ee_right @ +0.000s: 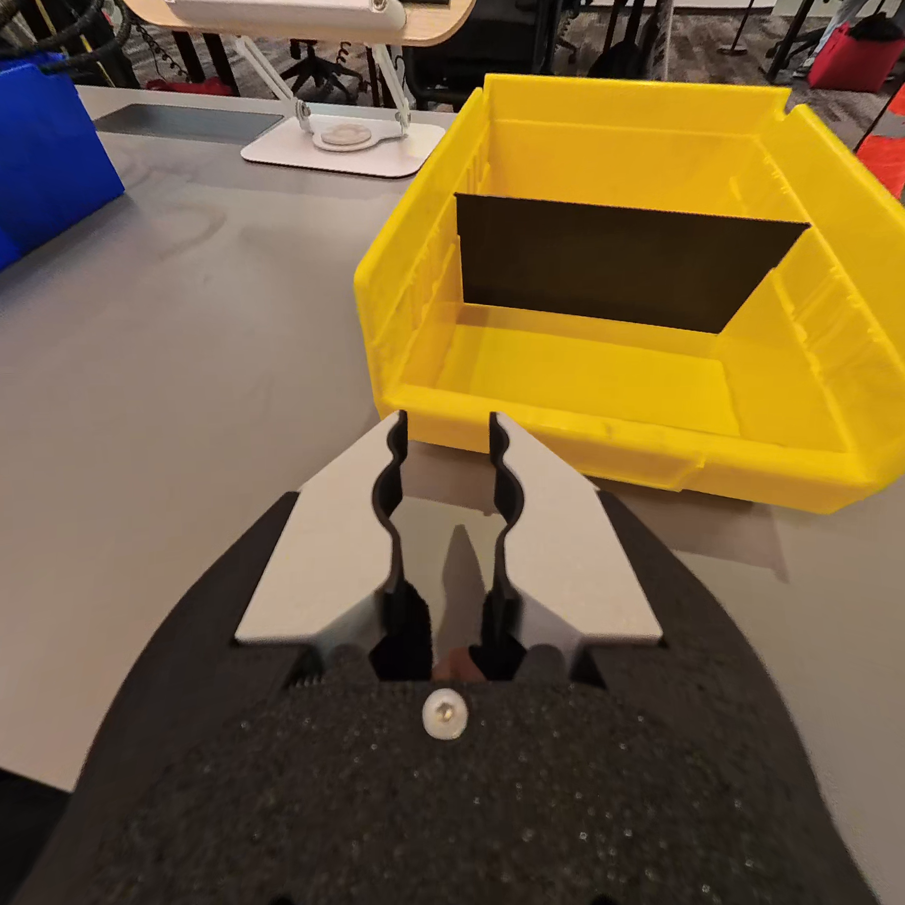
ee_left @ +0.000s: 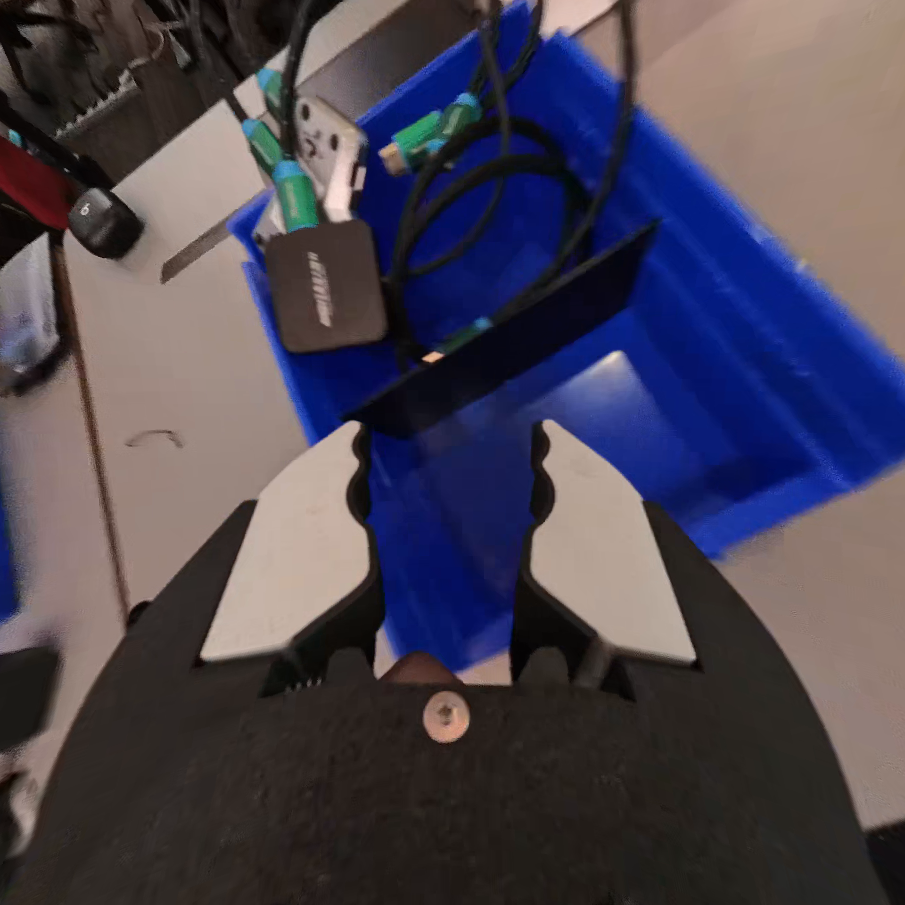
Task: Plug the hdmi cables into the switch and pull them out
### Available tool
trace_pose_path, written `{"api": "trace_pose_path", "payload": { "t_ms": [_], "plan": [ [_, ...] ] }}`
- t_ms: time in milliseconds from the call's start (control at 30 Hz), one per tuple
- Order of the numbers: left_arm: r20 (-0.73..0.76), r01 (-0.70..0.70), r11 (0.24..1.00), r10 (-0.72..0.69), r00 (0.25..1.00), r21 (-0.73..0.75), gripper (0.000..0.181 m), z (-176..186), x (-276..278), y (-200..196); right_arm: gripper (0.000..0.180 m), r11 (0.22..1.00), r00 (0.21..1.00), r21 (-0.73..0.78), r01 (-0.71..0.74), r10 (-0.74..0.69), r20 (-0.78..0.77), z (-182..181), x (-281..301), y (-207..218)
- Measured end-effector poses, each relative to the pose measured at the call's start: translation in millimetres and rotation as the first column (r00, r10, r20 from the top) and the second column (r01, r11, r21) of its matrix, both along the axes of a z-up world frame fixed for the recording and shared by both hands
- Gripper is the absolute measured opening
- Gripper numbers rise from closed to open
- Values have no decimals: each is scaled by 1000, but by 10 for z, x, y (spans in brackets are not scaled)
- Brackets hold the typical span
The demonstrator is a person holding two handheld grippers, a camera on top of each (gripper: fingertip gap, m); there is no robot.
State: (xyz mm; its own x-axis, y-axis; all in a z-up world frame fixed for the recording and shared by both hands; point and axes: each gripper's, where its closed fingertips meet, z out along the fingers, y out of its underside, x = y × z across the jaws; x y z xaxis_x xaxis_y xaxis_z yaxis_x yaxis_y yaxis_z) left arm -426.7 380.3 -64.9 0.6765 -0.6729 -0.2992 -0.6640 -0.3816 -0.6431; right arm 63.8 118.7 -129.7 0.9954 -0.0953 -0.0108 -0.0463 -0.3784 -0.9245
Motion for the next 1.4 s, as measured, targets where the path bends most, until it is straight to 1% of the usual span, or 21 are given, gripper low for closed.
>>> {"api": "trace_pose_path", "payload": {
  "t_ms": [100,200,333,433,533,633,767,900,1067,1200,1300,1400],
  "plan": [
    [-106,11,998,-18,994,-61,72,-37,-71,522,33,1000,1000,-9,-8,8,-13,-27,-16,7],
    [-190,55,990,-80,978,-133,78,-182,-65,790,33,1000,1000,-17,-5,5,-7,-41,-7,-1],
    [-272,164,972,-205,940,-168,85,-306,41,916,33,999,1000,-38,-6,6,-11,-99,6,-17],
    [-316,190,968,-235,919,-166,85,-340,84,1039,33,999,1000,-53,-2,2,-4,-139,26,-38],
    [-333,225,950,-288,898,-215,90,-414,99,1075,33,998,1000,-61,-4,4,-6,-162,37,-40],
    [-334,245,941,-315,888,-234,90,-422,100,1080,33,997,1000,-71,0,0,0,-182,56,-41],
    [-359,285,940,-335,871,-187,89,-375,93,1068,33,997,1000,-82,0,0,-4,-211,59,-41],
    [-462,313,946,-314,829,-82,89,-250,67,1059,33,996,1000,-93,-9,9,-1,-232,38,-29],
    [-608,368,930,-285,741,13,89,-77,59,1016,33,995,1000,-97,-20,20,4,-238,6,-26],
    [-703,407,912,-263,661,42,81,38,44,999,33,995,1000,-103,-18,19,12,-246,3,-40],
    [-726,420,906,-255,639,51,80,58,33,1033,33,994,1000,-104,-18,20,13,-246,0,-50],
    [-757,434,888,-177,629,153,78,235,26,1107,32,994,1000,-109,-17,19,18,-253,5,-58]
  ]
}}
